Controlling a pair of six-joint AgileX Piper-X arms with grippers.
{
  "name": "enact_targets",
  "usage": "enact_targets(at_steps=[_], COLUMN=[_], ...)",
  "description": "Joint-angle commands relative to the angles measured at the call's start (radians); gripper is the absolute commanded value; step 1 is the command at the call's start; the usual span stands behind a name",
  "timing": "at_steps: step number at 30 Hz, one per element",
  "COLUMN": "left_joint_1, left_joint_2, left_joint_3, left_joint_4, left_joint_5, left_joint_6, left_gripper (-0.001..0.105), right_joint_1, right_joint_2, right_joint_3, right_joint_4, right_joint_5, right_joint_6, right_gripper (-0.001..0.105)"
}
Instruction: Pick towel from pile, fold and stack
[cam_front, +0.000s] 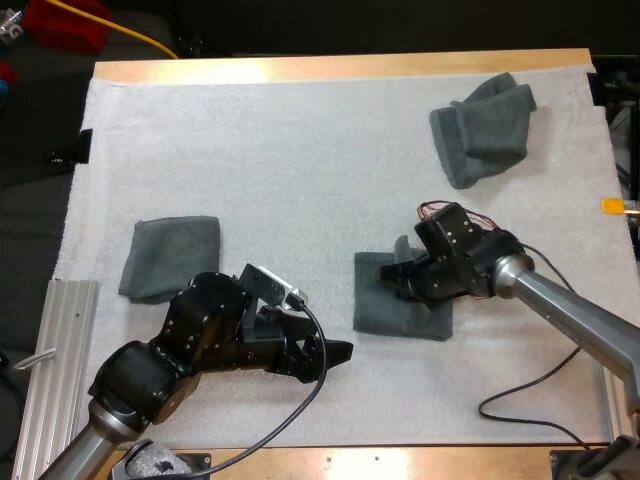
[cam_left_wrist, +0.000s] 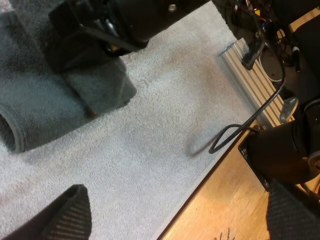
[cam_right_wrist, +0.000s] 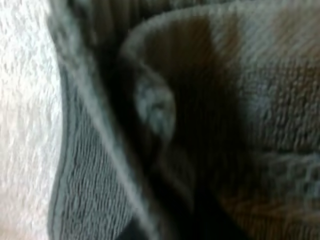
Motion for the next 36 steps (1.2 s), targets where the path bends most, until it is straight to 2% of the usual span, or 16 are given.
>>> enact_targets(at_steps=[1, 13, 16, 19, 21, 24, 27, 36], left_joint_1=[-0.003, -0.003, -0.003, -0.003, -0.003, -0.003, -0.003, -0.003], left_joint_2=[-0.009, -0.009, -0.009, -0.009, -0.009, -0.009, -0.009, -0.009], left_joint_3=[-0.008, -0.008, -0.008, -0.008, -0.008, -0.008, -0.008, -0.008], left_joint_4=[0.006, 0.006, 0.006, 0.006, 0.006, 0.006, 0.006, 0.006], left_joint_5=[0.013, 0.028, 0.039, 0.043, 0.043, 0.043, 0.043, 0.043], left_joint_6=[-0.002, 0.005, 0.005, 0.005, 0.005, 0.017, 0.021, 0.023], left_gripper=[0.070, 0.070, 0.070, 0.070, 0.070, 0.070, 0.070, 0.070], right_joint_1=[0.003, 0.003, 0.003, 0.003, 0.003, 0.003, 0.003, 0.020], right_joint_2=[0.008, 0.064, 0.070, 0.069, 0.069, 0.069, 0.065, 0.018], right_joint_3=[-0.006, -0.006, -0.006, -0.006, -0.006, -0.006, -0.006, -0.006], right_joint_4=[-0.008, -0.049, -0.049, -0.049, -0.049, -0.063, -0.095, -0.176], right_joint_5=[-0.022, -0.022, -0.022, -0.033, -0.064, -0.127, -0.198, -0.314], right_joint_6=[0.007, 0.069, 0.081, 0.098, 0.098, 0.092, 0.086, 0.062], right_gripper=[0.002, 0.004, 0.015, 0.032, 0.047, 0.060, 0.063, 0.063])
